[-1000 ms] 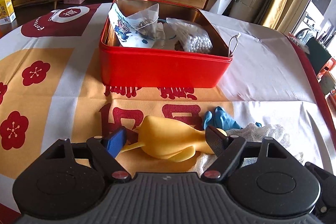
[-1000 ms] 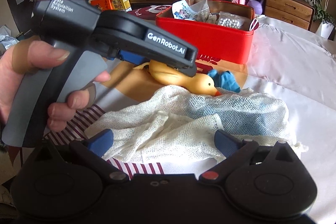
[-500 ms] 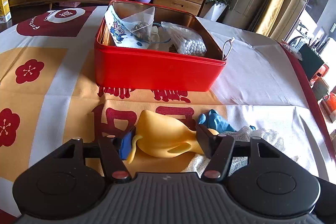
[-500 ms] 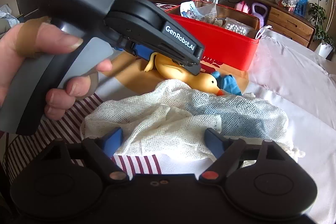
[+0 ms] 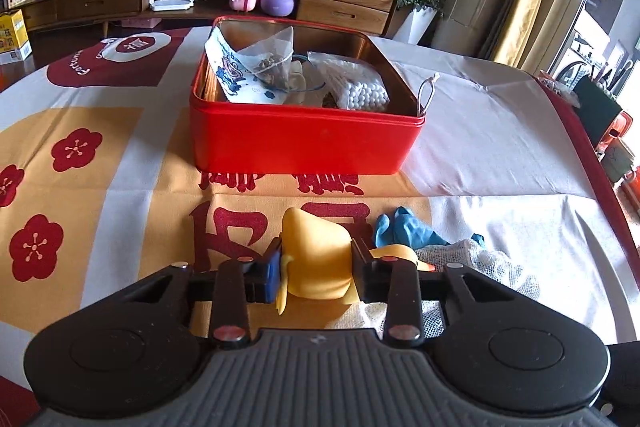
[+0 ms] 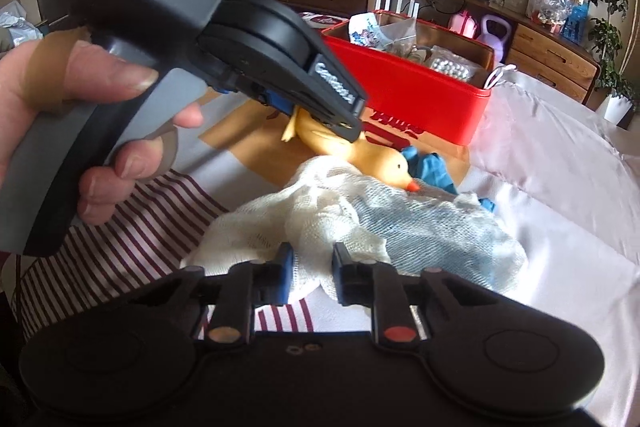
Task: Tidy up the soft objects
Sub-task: 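Grasp the yellow rubber chicken with left gripper while right grasps the white mesh cloth, then lift the chicken and mesh cloth and carry both over the red tin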
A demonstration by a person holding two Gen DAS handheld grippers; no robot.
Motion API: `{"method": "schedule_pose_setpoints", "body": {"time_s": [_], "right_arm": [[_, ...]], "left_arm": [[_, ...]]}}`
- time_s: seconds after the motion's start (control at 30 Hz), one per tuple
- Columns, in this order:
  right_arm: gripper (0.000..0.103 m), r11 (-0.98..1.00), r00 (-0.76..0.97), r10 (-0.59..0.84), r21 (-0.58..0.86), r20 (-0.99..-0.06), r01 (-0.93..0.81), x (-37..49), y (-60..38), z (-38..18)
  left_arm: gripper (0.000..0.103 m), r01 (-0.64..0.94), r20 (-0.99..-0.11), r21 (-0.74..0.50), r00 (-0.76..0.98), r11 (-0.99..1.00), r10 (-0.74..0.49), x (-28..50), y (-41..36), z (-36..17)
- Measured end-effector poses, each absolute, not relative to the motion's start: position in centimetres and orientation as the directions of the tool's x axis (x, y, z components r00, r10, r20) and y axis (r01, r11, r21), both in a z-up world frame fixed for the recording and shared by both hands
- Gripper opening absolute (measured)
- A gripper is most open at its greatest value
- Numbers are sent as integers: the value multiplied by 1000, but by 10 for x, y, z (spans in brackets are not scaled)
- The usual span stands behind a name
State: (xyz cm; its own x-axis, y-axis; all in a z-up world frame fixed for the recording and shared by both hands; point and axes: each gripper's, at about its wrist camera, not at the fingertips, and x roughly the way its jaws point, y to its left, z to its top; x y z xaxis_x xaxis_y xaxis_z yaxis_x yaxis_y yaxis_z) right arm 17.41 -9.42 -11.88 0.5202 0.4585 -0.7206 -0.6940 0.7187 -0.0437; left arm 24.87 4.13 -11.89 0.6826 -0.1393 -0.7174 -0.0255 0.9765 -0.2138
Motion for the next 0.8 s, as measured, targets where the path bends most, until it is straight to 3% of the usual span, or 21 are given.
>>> {"method": "schedule_pose_setpoints", "body": {"time_s": [0.23, 0.57, 0.8], "right_arm": [[14, 768, 586, 484, -5, -650, -640, 173, -119, -88], [14, 816, 629, 542, 169, -557, -553, 191, -166, -35], [14, 813, 651, 557, 179, -516, -554, 193, -177, -6]], "left_arm": [[34, -94, -710, -261, 693, 961, -125, 239, 57, -107], [34, -113, -679, -265, 727, 958, -102, 218, 68, -77], [34, -101, -658, -263, 747, 959, -101, 208, 71, -51]]}}
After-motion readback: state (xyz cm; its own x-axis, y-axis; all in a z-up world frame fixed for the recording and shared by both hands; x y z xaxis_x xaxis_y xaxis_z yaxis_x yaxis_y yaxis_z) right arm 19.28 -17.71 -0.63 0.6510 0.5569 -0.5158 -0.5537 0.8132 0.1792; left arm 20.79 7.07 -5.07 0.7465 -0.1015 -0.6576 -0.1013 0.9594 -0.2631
